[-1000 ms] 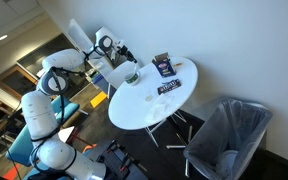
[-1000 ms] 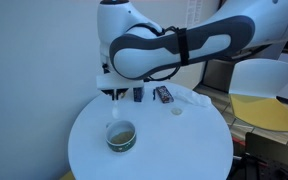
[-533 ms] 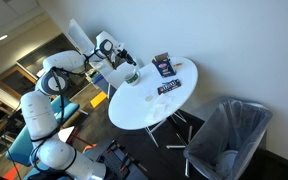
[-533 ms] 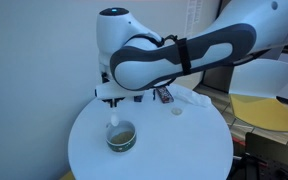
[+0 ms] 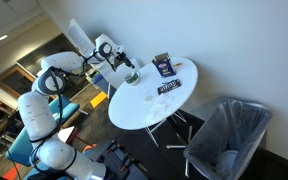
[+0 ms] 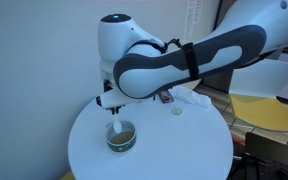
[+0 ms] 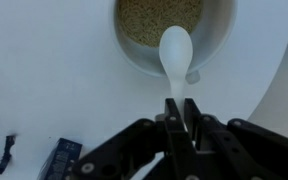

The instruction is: Put some of the things in the cup on the spoon

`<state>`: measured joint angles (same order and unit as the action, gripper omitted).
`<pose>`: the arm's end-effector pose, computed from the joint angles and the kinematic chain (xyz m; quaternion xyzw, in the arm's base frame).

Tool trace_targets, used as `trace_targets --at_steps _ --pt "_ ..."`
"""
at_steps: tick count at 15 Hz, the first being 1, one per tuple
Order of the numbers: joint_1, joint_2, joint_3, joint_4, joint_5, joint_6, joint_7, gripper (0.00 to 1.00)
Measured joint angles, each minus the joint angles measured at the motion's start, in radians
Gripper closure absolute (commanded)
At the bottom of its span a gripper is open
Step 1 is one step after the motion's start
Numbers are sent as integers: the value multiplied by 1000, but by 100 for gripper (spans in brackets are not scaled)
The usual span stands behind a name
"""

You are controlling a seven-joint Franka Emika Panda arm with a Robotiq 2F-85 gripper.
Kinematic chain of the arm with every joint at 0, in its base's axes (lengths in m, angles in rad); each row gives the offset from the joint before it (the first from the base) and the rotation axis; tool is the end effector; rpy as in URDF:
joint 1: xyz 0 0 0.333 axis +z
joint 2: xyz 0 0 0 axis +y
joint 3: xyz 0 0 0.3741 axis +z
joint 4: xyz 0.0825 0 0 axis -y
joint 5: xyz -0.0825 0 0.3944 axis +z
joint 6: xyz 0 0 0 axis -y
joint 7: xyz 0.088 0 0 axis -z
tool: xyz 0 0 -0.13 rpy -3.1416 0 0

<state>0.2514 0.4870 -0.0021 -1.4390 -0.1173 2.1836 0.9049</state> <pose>0.7427 0.1827 0.4623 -0.9461 0.2927 -0.1360 0.0261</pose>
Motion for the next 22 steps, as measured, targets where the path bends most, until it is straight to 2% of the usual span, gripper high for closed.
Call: trace_targets --at_steps 10,22 --pt "22 -23 2 -160 -26 246 -97 97" --pt "41 -71 4 -275 -30 329 -174 97"
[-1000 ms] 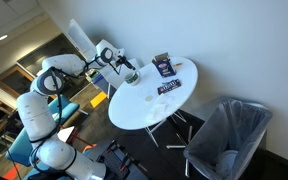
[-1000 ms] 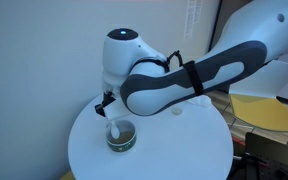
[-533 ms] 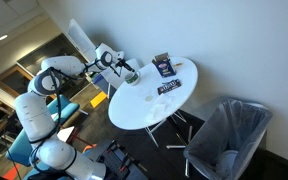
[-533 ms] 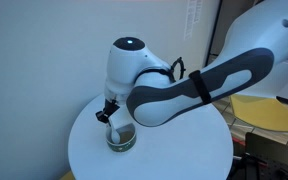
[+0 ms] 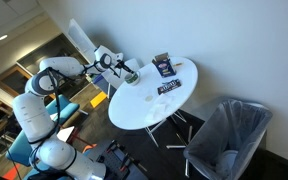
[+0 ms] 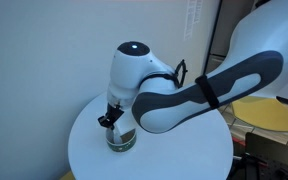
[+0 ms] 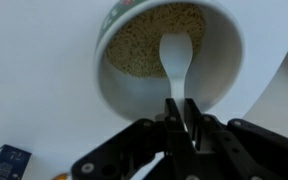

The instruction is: Put some of the things in the cup on the spoon

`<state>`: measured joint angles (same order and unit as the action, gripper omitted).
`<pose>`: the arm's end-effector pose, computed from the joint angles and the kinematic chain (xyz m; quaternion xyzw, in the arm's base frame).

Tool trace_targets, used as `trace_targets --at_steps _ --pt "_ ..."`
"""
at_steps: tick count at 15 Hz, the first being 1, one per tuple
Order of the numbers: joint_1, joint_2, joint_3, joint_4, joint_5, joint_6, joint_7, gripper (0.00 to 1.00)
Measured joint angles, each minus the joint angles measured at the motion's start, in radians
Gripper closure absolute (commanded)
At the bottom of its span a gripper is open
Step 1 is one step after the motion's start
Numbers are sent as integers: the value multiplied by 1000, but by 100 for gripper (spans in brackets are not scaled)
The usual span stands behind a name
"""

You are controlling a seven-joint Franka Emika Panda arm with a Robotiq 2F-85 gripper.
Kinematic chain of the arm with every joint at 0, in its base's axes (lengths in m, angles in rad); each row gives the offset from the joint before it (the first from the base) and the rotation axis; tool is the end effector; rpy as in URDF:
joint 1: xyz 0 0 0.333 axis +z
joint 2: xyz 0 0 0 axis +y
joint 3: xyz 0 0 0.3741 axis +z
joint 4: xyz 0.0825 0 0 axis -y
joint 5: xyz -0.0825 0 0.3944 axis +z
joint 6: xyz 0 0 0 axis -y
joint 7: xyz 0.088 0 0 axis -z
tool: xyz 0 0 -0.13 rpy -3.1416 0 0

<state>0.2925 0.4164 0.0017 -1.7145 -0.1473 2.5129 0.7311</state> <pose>0.7036 0.2122 0.4143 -0.9668 0.1633 -0.1912 0.0463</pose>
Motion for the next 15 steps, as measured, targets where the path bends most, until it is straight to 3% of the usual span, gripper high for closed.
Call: trace_targets --at_steps 8,15 --pt "5 -16 -3 -40 -63 99 -1 97" --pt "7 -23 -17 -58 -119 104 -1 97"
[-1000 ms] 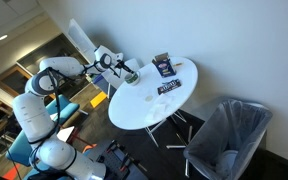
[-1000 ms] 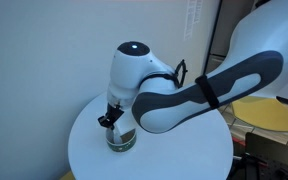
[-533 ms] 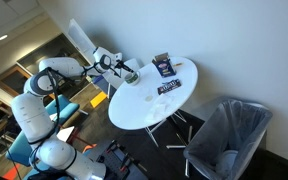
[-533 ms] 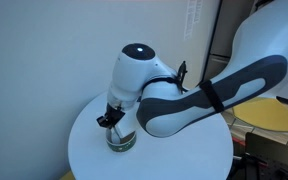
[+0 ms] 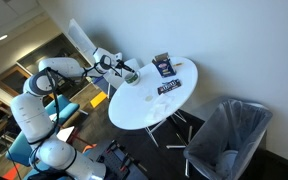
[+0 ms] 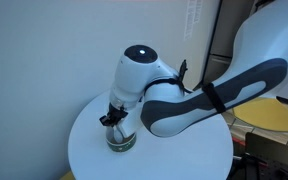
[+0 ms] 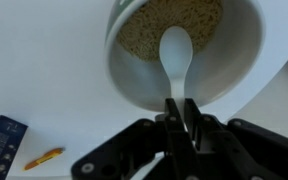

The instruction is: Put some of the things in the cup on the spoon

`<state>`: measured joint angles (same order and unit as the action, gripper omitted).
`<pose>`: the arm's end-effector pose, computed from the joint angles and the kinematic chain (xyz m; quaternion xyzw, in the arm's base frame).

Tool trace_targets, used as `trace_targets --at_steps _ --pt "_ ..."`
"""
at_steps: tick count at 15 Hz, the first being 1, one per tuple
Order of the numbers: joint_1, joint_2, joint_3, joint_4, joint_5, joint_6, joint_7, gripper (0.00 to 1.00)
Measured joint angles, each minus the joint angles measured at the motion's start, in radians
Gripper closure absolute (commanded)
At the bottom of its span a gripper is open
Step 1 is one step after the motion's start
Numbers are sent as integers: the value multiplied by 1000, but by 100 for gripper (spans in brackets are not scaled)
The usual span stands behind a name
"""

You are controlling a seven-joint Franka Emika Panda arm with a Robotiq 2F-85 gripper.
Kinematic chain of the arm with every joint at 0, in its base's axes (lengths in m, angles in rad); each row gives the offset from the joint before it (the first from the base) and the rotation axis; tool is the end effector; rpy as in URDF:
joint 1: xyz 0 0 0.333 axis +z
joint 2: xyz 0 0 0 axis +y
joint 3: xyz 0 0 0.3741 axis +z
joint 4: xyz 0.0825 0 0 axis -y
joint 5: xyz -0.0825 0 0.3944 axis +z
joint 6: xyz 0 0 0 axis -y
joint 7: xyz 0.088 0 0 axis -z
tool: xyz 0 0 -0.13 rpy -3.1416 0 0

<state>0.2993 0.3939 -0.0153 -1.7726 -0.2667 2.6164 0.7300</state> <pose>0.6977 0.2081 0.4147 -0.9637 0.1176 -0.2384 0.0256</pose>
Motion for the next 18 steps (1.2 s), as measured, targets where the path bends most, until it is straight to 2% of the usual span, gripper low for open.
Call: trace_targets --at_steps 9,18 --pt "2 0 1 -10 -3 -18 -1 97" --pt "1 -5 12 1 20 -123 -7 97"
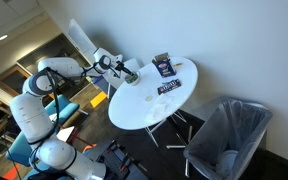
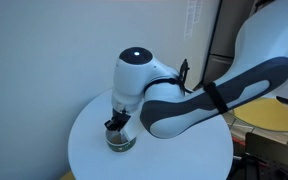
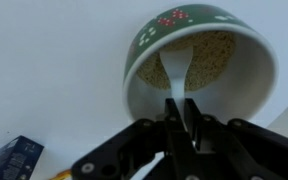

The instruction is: Put some of the things in the cup on the spoon

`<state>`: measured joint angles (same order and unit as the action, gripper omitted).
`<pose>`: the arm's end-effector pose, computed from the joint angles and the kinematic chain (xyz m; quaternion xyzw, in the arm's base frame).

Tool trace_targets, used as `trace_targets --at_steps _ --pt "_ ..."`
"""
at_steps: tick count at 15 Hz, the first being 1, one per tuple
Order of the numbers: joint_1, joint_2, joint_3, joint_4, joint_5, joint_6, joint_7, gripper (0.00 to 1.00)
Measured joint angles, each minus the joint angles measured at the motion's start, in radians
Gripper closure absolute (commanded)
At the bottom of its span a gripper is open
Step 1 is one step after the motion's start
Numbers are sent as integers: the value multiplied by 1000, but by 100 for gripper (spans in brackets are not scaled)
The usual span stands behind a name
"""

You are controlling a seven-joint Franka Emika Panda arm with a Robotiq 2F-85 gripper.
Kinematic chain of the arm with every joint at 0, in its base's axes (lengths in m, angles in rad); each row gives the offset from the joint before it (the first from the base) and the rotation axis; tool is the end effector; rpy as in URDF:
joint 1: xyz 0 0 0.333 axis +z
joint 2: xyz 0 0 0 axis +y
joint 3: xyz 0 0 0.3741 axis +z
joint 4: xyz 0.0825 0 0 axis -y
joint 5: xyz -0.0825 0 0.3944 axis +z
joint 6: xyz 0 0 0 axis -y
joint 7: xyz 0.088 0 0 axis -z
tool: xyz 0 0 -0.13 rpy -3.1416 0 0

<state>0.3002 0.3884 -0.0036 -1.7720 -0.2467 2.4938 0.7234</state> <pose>0.6867 0.2081 0.4034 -0.9743 0.1245 -0.1877 0.0017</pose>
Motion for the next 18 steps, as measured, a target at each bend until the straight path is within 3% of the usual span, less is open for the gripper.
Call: trace_targets --at_steps 18 --pt "-69 3 13 110 271 -227 -30 97"
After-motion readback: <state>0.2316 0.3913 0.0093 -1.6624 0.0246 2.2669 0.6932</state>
